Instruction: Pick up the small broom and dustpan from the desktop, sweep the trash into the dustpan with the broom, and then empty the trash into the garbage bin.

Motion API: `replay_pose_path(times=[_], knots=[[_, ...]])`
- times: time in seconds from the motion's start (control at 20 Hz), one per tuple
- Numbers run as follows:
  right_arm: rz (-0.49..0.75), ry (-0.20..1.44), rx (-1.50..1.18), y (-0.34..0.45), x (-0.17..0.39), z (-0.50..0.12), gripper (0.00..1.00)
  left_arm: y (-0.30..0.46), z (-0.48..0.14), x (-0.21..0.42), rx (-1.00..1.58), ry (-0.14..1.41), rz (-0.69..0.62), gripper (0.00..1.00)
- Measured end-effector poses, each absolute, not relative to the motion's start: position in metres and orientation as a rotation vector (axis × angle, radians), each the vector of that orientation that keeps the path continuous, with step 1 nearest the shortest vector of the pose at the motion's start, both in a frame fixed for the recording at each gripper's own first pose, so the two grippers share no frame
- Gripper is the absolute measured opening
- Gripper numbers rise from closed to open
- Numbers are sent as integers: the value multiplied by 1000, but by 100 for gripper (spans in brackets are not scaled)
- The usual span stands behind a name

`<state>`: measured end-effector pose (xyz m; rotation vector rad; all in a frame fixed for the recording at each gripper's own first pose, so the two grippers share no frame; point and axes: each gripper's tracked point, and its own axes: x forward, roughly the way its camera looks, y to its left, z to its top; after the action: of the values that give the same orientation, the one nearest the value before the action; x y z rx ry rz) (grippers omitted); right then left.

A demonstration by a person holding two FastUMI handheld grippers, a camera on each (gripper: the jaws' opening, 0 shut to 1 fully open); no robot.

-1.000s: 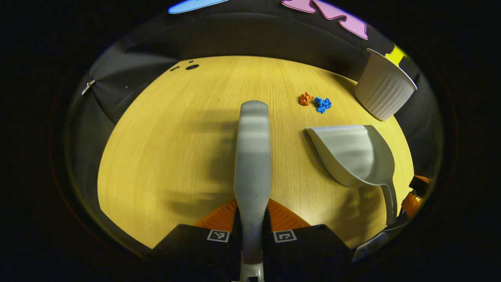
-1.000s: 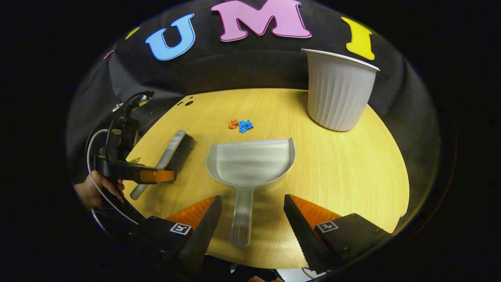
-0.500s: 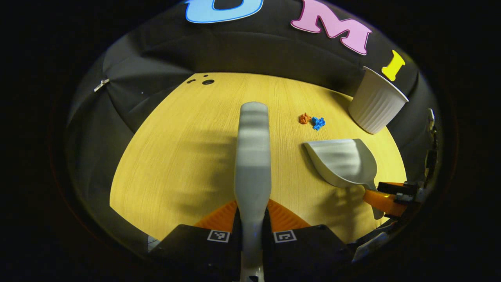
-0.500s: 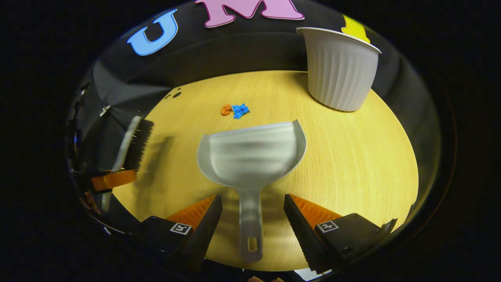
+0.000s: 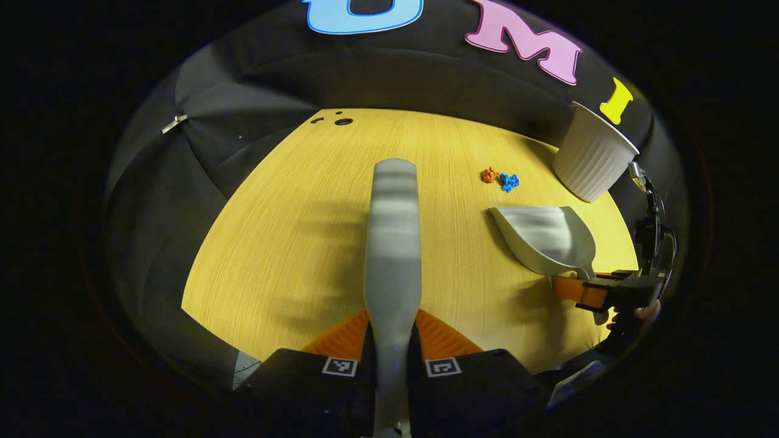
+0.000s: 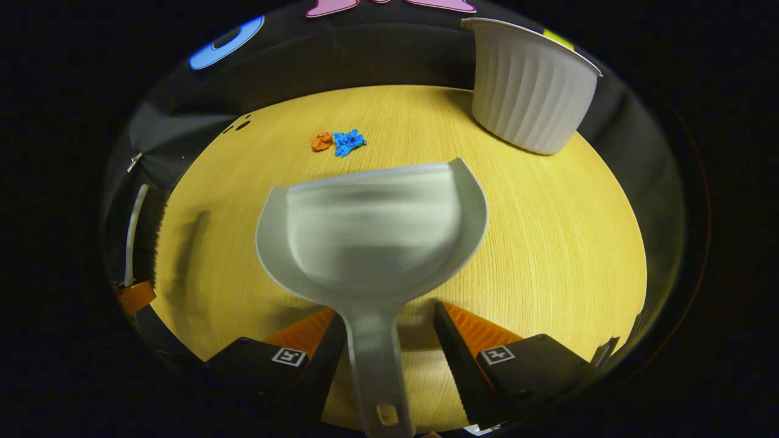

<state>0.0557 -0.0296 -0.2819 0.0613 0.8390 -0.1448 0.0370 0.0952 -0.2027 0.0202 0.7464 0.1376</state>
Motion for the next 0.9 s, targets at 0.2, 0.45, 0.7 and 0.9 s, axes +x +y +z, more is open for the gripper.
replay_pose_path(times=[0.2, 0.45, 0.7, 0.9], knots=[[-107, 837, 16, -26, 59, -282, 56, 92, -204, 43, 28, 754, 140, 26], [-12, 846, -45, -26, 62, -283, 40, 76, -212, 66, 75, 783, 97, 27], [26, 828, -100, -51, 54, -276, 39, 61, -211, 116, 145, 802, 27, 27], [37, 821, -137, -81, 42, -267, 39, 59, -205, 173, 278, 830, -33, 25]])
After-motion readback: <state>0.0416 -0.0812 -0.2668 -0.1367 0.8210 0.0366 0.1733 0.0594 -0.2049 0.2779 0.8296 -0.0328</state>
